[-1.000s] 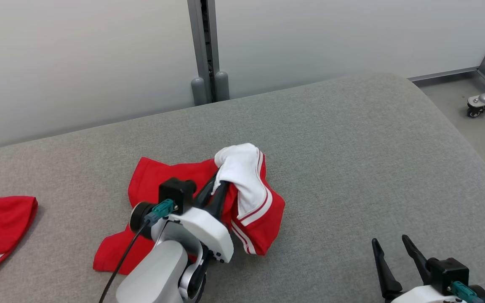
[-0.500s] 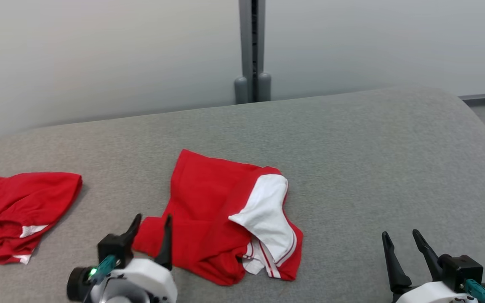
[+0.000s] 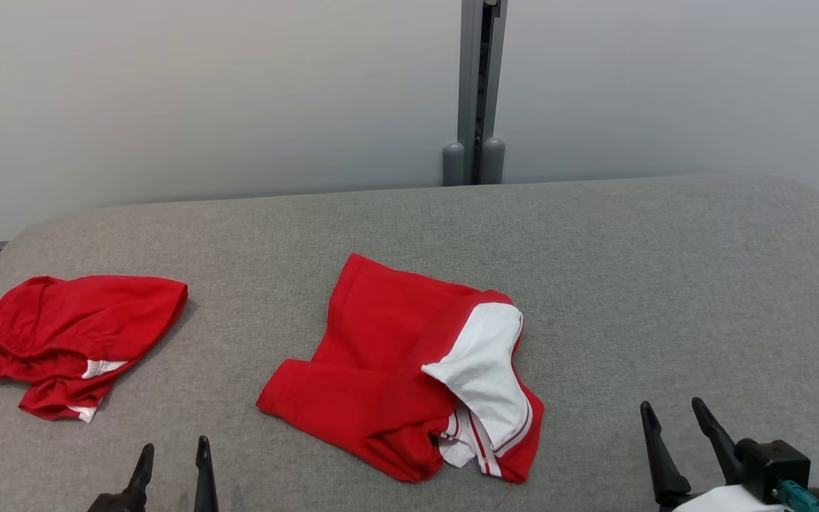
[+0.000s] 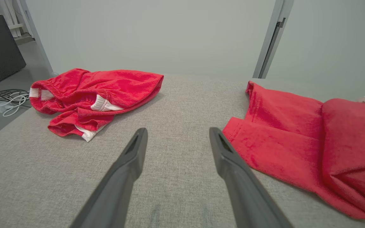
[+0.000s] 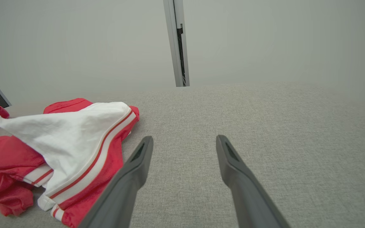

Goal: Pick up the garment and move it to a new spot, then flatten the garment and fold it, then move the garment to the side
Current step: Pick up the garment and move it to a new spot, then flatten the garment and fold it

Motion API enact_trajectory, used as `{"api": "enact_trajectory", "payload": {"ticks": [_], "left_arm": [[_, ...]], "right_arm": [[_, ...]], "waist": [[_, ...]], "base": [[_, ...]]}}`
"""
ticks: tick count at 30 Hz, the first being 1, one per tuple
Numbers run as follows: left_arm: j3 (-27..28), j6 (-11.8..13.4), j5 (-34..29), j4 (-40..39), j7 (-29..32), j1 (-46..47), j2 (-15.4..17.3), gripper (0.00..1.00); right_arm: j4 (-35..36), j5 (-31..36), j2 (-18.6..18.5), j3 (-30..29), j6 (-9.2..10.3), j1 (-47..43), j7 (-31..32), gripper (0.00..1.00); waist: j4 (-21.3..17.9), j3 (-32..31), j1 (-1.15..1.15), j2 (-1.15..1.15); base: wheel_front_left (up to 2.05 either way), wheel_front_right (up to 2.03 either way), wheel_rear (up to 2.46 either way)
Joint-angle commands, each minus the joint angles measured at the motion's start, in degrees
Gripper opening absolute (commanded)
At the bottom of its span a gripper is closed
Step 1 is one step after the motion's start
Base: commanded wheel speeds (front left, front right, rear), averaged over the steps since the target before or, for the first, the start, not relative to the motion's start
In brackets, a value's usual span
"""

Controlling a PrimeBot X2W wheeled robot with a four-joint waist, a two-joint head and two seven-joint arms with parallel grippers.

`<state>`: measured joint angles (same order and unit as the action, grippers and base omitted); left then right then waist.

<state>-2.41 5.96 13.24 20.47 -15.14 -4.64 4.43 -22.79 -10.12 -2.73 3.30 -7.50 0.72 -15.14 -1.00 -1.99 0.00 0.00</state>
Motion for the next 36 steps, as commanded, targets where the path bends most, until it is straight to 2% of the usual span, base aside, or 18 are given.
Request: {"api": "enact_trajectory", "payload": {"ticks": [1,10,13,14,17,22,29,35,36], "left_arm": [[0.39,-0.45,-0.64,-0.26,-0.02,-0.37,0.02,1.00],[0.79,-3.01,-3.33,0.02,-0.01,0.95,-1.34,1.00],[0.26,-3.43,-3.47,0.45,-0.01,1.16,-1.40,1.00],[-0.52,-3.71,-2.90,0.98,-0.01,1.47,-1.45,1.00],[-1.46,-3.76,-2.15,1.42,-0.01,2.18,-1.42,1.00],[-2.71,-3.78,-1.84,1.65,-0.01,3.49,-1.43,1.00],[-4.37,-3.59,-1.15,1.62,-0.01,4.35,-1.44,1.00],[-4.59,-3.25,-0.46,1.53,-0.01,3.96,-1.45,1.00],[-4.62,-3.11,-0.38,1.44,-0.01,3.90,-1.46,1.00]], "right_arm": [[0.08,0.20,-0.34,-0.08,0.02,-0.43,-0.01,1.00],[-0.14,0.83,-0.30,2.18,0.01,0.32,-0.01,1.00],[-0.05,0.81,-0.32,5.34,0.01,1.37,-0.01,1.00],[-0.51,0.72,-0.29,8.81,0.01,2.11,-0.01,1.00],[-1.39,1.01,-0.44,12.86,0.02,3.87,-0.01,1.00],[-1.18,1.11,-0.37,16.60,0.02,8.12,-0.01,1.00],[-2.98,2.01,-0.40,19.12,0.02,13.32,-0.01,1.00],[-5.97,3.25,-0.37,18.29,0.02,14.56,-0.01,1.00],[-6.04,3.17,-0.40,18.14,0.02,14.46,-0.01,0.49]], "waist": [[0.19,0.14,0.00,0.00],[3.10,2.16,0.00,0.00],[4.34,2.91,0.00,0.00],[5.12,3.63,0.00,0.00],[6.42,4.51,0.00,0.00],[8.72,5.83,0.00,0.00],[11.66,6.74,0.00,0.00],[12.80,7.10,0.00,0.00],[12.78,7.17,0.00,0.00]], "base": [[0.00,0.00,0.00],[0.00,0.00,0.00],[0.00,0.00,0.00],[0.00,0.00,0.00],[0.00,0.00,0.00],[0.00,0.00,0.00],[0.00,0.00,0.00],[0.00,0.00,0.00],[0.00,0.00,0.00]]}}
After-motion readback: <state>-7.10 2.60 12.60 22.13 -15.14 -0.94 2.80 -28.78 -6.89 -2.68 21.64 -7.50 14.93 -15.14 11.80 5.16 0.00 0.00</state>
